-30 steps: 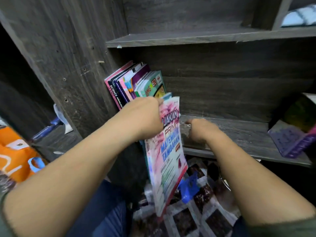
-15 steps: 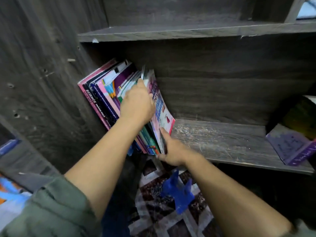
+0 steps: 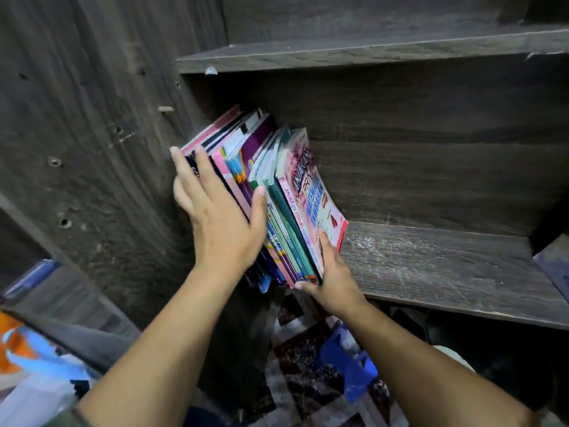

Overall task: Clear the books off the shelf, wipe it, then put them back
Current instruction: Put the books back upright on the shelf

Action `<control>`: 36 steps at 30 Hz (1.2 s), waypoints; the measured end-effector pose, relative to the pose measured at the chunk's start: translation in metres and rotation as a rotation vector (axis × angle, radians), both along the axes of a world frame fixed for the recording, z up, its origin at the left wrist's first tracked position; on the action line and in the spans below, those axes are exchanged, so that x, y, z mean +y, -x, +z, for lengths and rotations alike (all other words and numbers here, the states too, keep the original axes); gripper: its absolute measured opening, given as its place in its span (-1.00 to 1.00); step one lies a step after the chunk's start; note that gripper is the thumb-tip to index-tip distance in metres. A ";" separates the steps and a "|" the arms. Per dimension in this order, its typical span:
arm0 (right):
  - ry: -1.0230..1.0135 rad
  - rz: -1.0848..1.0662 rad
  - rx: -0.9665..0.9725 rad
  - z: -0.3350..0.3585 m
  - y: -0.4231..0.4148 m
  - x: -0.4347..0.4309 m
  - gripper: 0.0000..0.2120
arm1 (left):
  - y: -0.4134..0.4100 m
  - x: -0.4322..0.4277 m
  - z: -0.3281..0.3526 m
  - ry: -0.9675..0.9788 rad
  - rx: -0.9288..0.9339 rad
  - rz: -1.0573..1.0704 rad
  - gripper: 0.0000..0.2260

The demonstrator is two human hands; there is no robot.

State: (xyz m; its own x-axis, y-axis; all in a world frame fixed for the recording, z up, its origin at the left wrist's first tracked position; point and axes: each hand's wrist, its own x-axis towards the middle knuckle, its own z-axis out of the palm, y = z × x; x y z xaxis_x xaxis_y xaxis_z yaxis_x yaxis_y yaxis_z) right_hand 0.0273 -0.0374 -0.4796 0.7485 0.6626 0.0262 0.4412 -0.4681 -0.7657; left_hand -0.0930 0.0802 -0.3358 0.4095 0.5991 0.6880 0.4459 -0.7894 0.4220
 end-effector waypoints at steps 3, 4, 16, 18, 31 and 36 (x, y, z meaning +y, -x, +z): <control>-0.021 0.012 -0.007 -0.002 0.000 0.001 0.12 | -0.007 0.003 0.006 -0.002 -0.062 0.030 -0.11; -0.026 0.016 -0.012 -0.002 0.000 0.000 0.12 | -0.009 0.004 0.010 0.001 -0.110 0.030 -0.07; -0.197 0.047 0.065 0.002 0.004 0.004 0.07 | -0.009 0.014 0.023 0.162 -0.255 -0.237 -0.02; -0.258 0.093 0.141 0.001 0.008 0.013 0.04 | -0.010 0.016 0.023 0.083 -0.235 -0.262 -0.14; 0.082 0.282 0.018 0.042 -0.026 0.021 0.04 | 0.002 0.027 0.017 -0.274 0.099 0.005 -0.38; -0.078 0.276 0.101 0.060 -0.042 0.020 -0.06 | 0.004 0.027 0.024 -0.302 0.274 0.047 -0.20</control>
State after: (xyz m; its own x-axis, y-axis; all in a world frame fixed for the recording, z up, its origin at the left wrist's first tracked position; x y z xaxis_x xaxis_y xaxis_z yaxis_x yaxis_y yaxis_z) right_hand 0.0692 -0.0174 -0.4194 0.5421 0.8401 0.0195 0.4633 -0.2795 -0.8410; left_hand -0.0971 0.1071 -0.3113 0.5789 0.4092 0.7053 0.5484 -0.8355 0.0346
